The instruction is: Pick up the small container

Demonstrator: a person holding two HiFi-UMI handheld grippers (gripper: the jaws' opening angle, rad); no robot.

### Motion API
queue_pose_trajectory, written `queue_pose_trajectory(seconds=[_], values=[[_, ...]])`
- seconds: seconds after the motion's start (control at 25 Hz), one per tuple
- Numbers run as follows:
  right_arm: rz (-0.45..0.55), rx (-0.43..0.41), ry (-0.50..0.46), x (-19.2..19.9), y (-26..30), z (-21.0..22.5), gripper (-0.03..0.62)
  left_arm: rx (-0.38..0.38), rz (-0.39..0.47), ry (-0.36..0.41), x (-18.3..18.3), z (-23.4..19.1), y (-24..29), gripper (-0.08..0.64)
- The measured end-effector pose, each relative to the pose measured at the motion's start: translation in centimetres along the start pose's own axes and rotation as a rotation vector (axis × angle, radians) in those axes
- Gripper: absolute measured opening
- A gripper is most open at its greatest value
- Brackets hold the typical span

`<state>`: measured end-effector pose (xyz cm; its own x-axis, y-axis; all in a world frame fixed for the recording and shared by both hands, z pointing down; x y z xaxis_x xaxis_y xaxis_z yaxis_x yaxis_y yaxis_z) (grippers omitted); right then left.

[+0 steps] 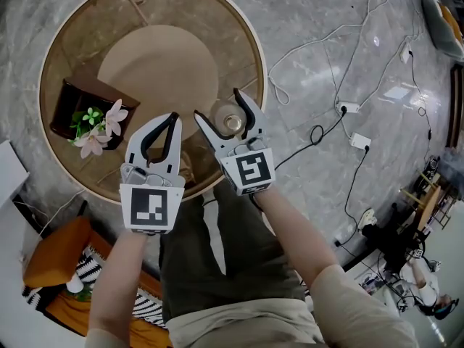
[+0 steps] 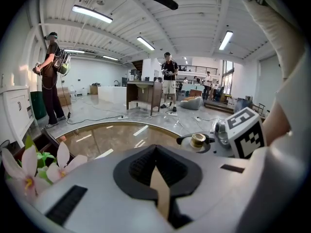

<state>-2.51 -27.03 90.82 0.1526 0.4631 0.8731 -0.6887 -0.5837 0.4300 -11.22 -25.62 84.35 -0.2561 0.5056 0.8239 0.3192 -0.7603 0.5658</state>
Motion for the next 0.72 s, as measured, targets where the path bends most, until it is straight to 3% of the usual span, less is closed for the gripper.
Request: queue_pose_trajectory(seconds=[0.32,0.72], values=[[-0.051,-0.004,0.028,-0.9,-0.3,0.2,0.342,0.002,-0.004,0.014,-1.1,-0.4,-0.7,0.006],[-0.019,-0.016,0.028,-12.7,-5.1,-2.2,0.342,-0.038,0.041,0.008,-9.6,-2.1,-5.2,0.006]])
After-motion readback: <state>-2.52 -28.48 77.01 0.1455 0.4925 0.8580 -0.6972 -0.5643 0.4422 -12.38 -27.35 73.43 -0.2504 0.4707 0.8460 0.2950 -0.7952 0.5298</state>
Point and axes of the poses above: the fingertips, and each gripper's own axes: y forward along the fingers, z to its right, x out of its underside, the point moved 2 cm from there along -y, backward along the fingers, and after that the axes turned 12 degrees about -x, right-handed, at the moved point
